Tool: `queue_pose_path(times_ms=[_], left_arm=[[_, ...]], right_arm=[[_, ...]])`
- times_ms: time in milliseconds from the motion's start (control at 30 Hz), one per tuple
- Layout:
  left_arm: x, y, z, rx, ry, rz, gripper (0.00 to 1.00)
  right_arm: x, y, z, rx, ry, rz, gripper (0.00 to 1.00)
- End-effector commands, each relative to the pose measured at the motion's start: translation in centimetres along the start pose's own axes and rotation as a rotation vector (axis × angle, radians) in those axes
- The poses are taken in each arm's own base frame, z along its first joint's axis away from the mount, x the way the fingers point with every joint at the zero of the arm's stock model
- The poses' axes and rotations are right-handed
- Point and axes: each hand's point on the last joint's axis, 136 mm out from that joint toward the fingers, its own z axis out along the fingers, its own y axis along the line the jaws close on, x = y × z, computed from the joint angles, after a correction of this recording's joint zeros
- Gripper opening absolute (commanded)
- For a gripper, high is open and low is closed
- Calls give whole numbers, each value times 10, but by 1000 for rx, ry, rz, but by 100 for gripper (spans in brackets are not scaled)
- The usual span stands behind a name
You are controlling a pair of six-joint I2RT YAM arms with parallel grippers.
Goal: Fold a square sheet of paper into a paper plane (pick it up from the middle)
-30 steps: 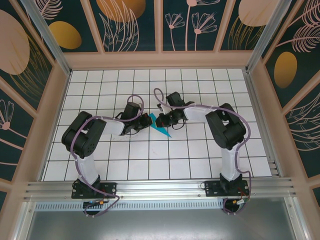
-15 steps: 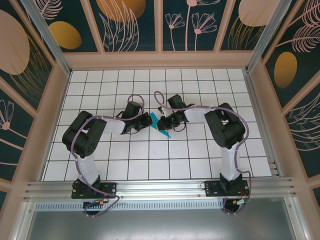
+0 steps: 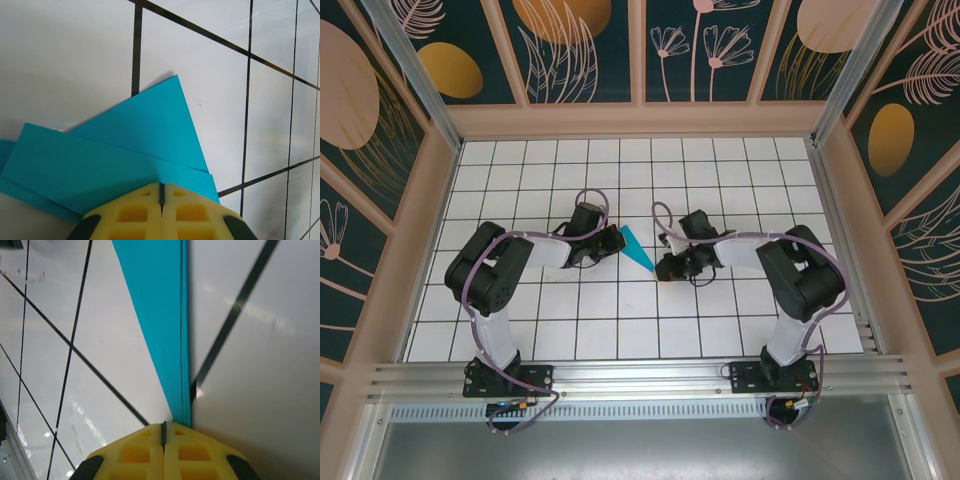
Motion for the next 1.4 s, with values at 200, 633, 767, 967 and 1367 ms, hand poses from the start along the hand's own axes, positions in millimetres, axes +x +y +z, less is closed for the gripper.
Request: queue_pose_path(times_ms=[200, 633, 767, 967, 1367], left_arm=[[-3, 11, 0, -80, 13, 2, 6], [-36, -43, -44, -157, -112, -3, 36], [-24, -47, -39, -283, -120, -16, 47], [-9, -53, -13, -430, -105, 3, 55], [-6, -46, -4, -655, -87, 61, 54]], right_arm=[[-20, 0, -32, 69, -122, 42, 3], [-116, -31, -91, 325, -487, 46, 47], [-113, -49, -100, 381, -537, 71, 57], [-104, -66, -118, 436, -600, 116, 68], [-99, -70, -133, 462, -638, 162, 72]])
